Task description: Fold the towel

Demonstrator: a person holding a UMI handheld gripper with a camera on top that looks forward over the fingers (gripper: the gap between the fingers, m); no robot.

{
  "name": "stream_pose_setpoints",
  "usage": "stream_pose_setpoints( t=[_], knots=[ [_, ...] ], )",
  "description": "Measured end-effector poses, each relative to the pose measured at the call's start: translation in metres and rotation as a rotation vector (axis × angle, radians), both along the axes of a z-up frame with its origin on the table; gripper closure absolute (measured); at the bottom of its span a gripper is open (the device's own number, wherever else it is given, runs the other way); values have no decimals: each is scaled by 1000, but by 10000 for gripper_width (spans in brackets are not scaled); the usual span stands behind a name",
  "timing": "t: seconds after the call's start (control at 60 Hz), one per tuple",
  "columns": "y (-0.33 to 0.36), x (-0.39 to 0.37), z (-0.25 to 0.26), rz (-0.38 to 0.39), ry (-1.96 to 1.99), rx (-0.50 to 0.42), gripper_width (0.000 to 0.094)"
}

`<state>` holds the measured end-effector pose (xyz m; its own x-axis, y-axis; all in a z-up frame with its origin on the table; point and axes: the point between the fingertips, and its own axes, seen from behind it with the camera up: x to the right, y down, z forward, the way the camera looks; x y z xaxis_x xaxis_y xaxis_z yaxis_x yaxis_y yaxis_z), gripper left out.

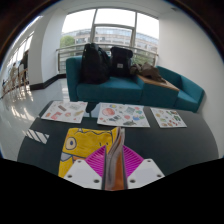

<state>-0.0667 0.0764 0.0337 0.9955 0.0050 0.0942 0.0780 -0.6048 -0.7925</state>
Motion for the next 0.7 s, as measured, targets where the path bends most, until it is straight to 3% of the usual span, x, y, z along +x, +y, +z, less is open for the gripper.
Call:
stream_pose_setpoints(
  t=[0.033, 0.1, 0.217, 0.467, 0.7],
  knots=[
    [-1, 12, -10, -15, -9, -22, 562],
    [-5, 32, -16, -38, -17, -32, 437],
    [-14, 48, 25, -35, 17, 50, 235],
    [-82, 64, 145, -13, 149, 202, 162],
    [-184, 73, 173, 16, 122, 246, 159]
  ],
)
